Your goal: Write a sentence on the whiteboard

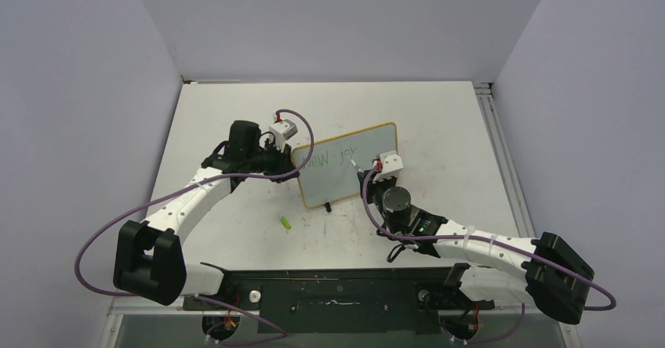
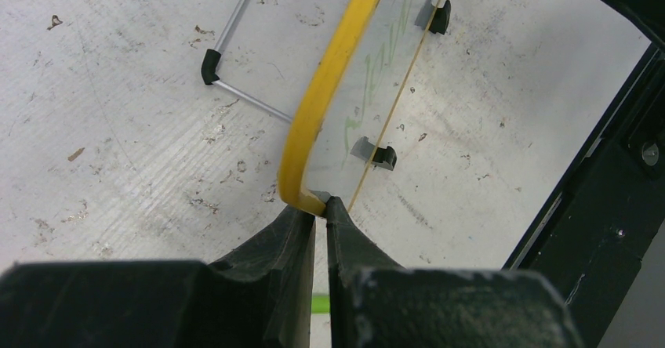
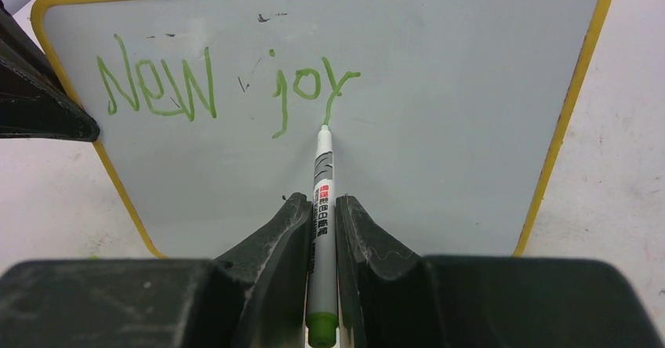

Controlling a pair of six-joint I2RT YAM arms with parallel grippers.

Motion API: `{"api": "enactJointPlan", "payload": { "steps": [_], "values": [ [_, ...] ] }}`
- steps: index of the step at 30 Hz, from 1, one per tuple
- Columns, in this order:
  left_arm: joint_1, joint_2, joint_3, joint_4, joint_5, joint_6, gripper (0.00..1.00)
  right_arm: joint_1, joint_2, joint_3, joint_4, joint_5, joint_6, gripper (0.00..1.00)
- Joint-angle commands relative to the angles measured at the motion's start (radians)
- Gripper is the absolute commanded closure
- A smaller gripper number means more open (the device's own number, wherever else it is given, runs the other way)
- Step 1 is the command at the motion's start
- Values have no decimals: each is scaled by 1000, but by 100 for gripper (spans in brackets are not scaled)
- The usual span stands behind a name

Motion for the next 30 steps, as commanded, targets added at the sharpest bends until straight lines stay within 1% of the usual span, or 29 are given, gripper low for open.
{"api": "enactJointPlan", "payload": {
  "steps": [1,12,19,24,27,30],
  "values": [
    [-15,7,26,-21,-2,19,100,12,23,-20,11,12,33,95],
    [-15,6,25,-20,-3,20,100,38,38,-27,8,12,55,95],
    [-15,6,25,-19,-3,20,100,51,-91,7,-59,55,22,95],
    [-15,8,26,-19,-2,20,100,0,-133,31,-61,45,-29,95],
    [-15,8,25,-19,-3,19,100,-48,-126,37,-35,8,-43,95],
    [-15,8,24,-19,-3,20,100,-69,-112,44,-6,-8,-60,95]
  ]
}}
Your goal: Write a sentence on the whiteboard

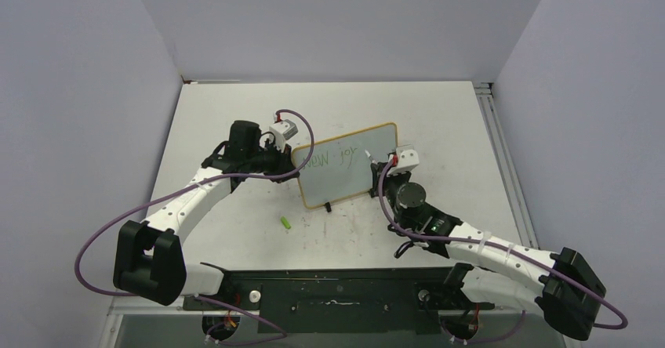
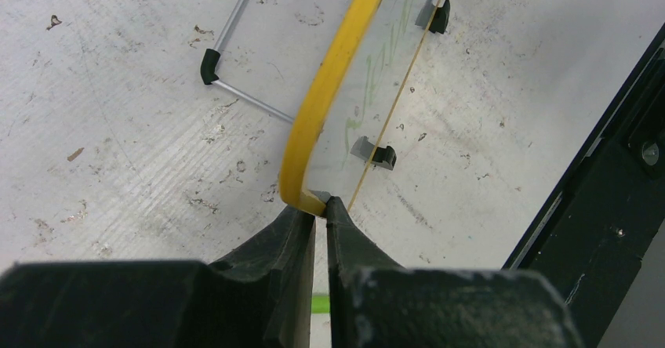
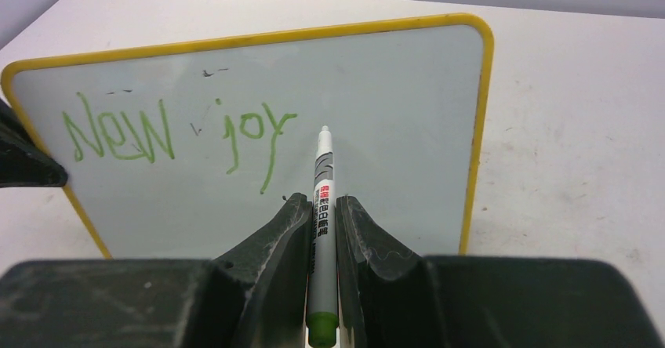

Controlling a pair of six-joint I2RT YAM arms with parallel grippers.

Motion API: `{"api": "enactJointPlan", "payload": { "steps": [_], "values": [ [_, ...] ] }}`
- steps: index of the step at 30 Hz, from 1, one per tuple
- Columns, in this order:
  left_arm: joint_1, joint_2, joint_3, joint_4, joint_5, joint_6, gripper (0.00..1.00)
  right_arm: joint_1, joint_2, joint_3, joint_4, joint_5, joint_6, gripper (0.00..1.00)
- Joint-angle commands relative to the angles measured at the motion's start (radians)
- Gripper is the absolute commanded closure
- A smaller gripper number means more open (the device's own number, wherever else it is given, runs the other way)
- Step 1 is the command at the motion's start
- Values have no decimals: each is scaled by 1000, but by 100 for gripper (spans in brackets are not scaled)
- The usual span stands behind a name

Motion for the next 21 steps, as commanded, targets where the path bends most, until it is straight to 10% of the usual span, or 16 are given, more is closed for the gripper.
{"api": "enactJointPlan", "payload": {
  "steps": [1,21],
  "values": [
    [-13,8,25,-19,-2,19,100,-29,13,48,67,-33,-40,95],
    [-13,16,26,-19,-2,21,100,-53,88,68,143,-47,-68,95]
  ]
}}
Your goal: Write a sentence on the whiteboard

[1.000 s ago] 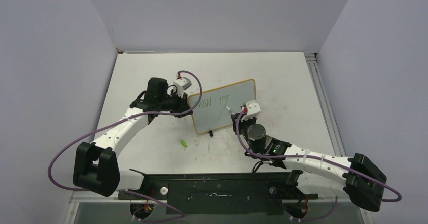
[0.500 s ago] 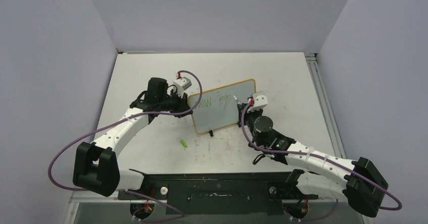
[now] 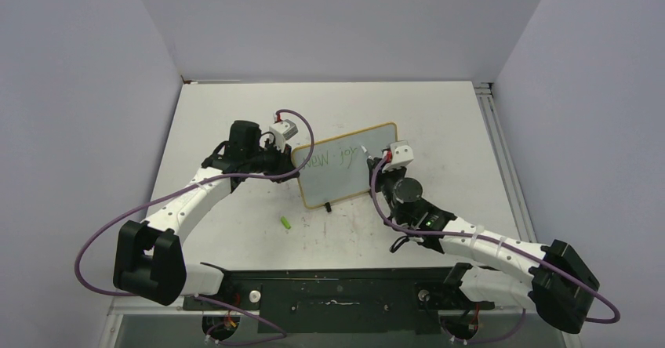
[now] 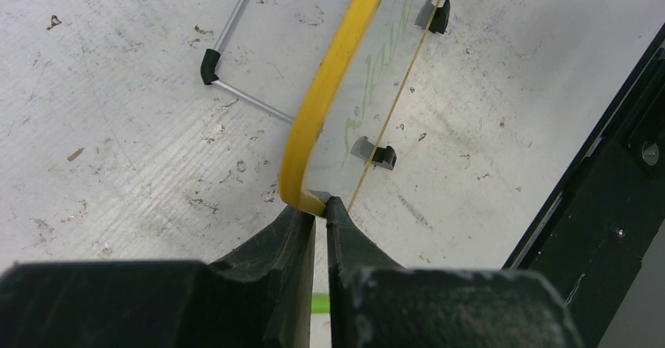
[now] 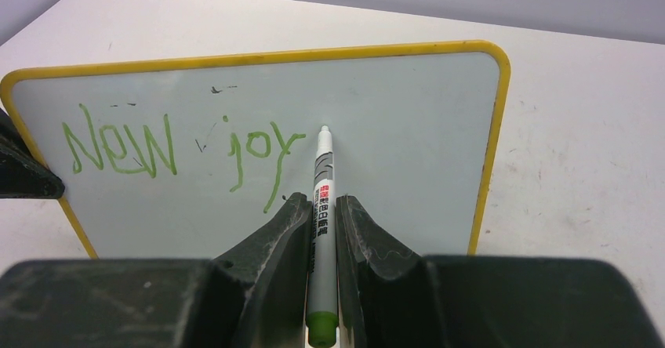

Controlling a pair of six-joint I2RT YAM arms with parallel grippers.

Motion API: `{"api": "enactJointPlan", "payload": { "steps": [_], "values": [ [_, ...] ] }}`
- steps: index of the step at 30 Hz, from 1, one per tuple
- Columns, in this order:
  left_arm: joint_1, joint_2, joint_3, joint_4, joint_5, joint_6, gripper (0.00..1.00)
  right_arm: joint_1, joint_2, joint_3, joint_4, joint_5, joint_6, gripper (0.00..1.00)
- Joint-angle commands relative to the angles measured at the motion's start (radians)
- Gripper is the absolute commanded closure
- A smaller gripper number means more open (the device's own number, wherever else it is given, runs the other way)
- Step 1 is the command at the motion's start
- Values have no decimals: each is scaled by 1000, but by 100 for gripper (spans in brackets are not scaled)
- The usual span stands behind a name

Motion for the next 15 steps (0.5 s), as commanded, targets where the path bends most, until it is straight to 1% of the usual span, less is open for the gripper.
{"api": "enactJointPlan", "payload": {
  "steps": [1,15],
  "values": [
    [-13,15,27,-18,-3,21,100,-9,19,48,70,-9,-13,95],
    [-13,18,28,-21,-4,22,100,-7,26,36,45,-58,3,95]
  ]
}}
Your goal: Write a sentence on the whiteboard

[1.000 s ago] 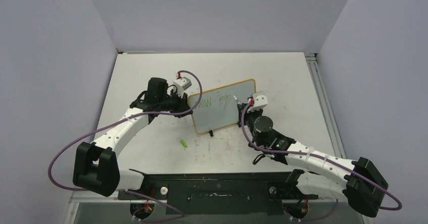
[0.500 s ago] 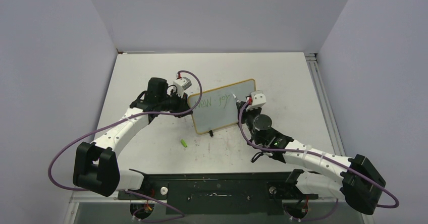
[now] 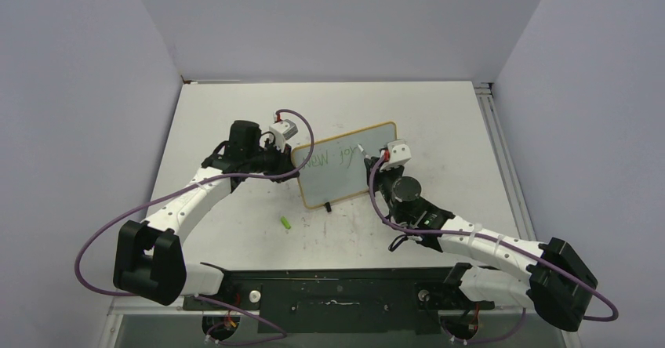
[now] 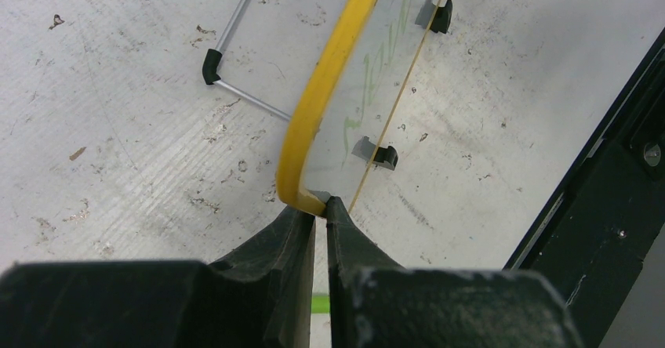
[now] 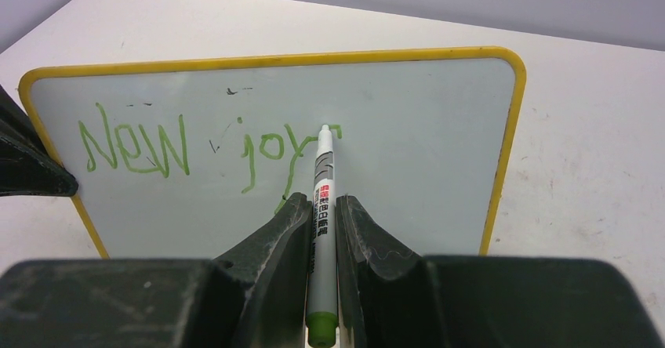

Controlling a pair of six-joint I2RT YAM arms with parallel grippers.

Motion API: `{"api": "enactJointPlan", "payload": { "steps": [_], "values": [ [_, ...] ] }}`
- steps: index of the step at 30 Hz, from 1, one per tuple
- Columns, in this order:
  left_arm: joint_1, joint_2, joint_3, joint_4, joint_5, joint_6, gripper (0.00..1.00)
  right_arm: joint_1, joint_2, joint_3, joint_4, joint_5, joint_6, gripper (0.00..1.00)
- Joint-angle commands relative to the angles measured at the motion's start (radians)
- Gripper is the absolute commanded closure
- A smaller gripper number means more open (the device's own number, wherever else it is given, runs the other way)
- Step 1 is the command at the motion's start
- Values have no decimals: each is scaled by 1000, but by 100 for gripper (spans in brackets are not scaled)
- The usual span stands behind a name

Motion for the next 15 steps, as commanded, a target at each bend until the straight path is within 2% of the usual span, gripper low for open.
{"api": "enactJointPlan", "payload": {
  "steps": [1,15],
  "values": [
    [-13,17,27,-20,-1,22,100,-5,6,18,26,-30,14,95],
    [-13,18,25,-21,-1,24,100,4,-13,-19,-13,-6,42,95]
  ]
}}
